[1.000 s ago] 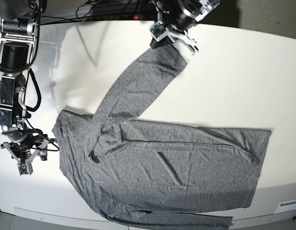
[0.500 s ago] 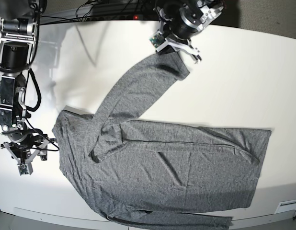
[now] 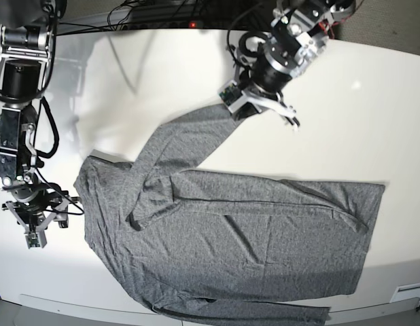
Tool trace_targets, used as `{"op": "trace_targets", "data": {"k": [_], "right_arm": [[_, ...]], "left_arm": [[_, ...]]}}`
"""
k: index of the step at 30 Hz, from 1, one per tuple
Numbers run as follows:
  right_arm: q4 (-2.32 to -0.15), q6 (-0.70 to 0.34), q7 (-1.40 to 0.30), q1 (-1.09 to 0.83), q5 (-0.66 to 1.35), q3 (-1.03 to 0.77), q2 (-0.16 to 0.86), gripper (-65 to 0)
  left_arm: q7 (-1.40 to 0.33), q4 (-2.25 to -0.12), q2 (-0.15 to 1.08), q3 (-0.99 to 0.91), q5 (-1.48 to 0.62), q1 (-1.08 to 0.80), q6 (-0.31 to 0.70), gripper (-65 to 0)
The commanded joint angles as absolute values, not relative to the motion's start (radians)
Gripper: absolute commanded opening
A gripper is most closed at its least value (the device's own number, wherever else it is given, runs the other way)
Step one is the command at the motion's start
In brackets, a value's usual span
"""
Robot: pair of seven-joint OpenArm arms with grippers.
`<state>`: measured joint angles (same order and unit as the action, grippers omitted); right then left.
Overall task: Fold the T-shirt properly
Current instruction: 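Drag the sleeve cuff with the left gripper across the shirt body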
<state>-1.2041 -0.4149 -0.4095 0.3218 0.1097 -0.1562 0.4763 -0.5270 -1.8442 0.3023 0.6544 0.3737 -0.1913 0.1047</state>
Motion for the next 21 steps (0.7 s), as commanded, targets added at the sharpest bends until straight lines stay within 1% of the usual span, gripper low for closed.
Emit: {"op": "trace_targets", "data": {"k": [1, 15, 21], "right_arm": [[-1.221, -0.408, -0.387, 0.348, 0.117, -0.163, 0.496, -34.6], [-1.221, -0.408, -0.421, 0.348, 0.116, -0.163, 0.496, -34.6], [-1.221, -0.408, -0.437, 0.348, 0.116, -0.163, 0.496, -34.6]], "left_arm": [[-0.509, -1.866, 0.303, 0.654, 0.377, -0.165, 0.096, -65.0], [-0.561, -1.856, 0.303, 0.654, 0.358, 0.116, 0.096, -65.0], [-0.561, -1.749, 0.303, 0.654, 0.321, 0.233, 0.097, -65.0]]}}
